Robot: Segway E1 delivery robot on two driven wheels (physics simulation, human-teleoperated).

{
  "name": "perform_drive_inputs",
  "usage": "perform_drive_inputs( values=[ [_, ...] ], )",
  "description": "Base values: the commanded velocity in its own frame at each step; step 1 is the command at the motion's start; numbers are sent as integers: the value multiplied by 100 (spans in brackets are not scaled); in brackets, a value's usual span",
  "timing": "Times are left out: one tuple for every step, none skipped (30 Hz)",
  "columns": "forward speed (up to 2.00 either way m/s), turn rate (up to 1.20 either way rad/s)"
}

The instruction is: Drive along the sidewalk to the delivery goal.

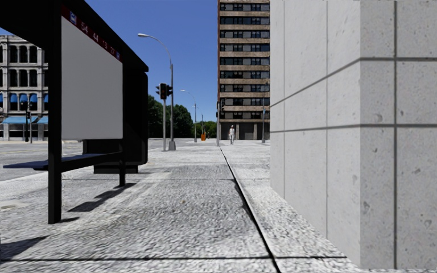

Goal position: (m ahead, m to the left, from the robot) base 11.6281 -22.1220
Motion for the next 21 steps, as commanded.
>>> perform_drive_inputs(
  values=[
    [200,0],
    [200,0],
    [200,0],
    [200,0],
    [200,0],
    [200,0],
    [200,0],
    [200,0],
    [200,0],
    [200,0],
    [200,0],
    [200,0],
    [200,0],
    [200,0],
    [200,0],
    [200,0],
    [200,0],
    [200,0],
    [200,0],
    [200,0],
    [200,0]
  ],
)
